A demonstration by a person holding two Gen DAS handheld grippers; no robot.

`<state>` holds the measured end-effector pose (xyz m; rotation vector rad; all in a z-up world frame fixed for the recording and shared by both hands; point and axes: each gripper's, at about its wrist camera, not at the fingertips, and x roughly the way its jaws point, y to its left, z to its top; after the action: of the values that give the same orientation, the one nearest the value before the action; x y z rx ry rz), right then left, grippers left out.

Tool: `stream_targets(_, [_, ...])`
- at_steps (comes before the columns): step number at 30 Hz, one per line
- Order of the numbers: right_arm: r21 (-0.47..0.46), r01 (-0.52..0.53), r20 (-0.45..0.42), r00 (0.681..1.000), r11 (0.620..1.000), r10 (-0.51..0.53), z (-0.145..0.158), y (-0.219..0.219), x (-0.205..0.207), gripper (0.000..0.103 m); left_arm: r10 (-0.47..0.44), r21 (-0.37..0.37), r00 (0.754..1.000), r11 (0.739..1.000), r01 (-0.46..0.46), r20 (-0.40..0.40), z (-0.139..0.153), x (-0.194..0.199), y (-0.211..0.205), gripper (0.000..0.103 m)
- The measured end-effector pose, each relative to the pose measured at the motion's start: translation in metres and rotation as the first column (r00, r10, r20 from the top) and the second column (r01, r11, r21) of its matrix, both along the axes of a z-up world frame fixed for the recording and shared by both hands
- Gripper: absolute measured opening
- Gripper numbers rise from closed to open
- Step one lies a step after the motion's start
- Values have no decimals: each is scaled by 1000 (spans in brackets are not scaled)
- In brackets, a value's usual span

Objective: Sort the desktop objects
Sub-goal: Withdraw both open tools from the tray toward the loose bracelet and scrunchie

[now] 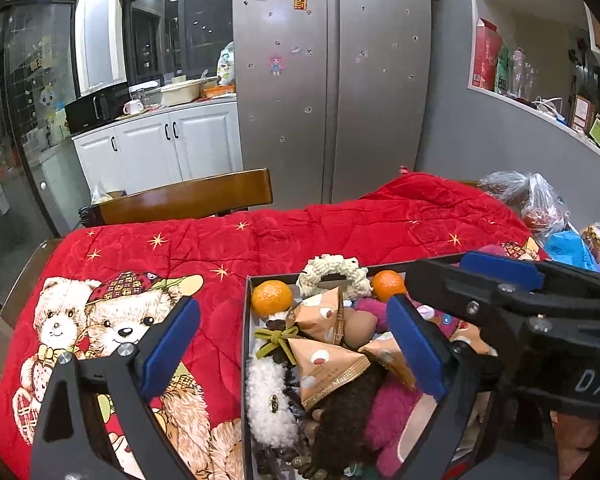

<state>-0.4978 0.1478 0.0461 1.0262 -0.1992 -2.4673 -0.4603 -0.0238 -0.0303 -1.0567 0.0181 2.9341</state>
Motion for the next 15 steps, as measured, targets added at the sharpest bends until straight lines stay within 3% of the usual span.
stream_targets(15, [6,5,-35,999,1000,-5,10,5,8,63,-26,-6,1000,1000,26,-2,5,7,13,95])
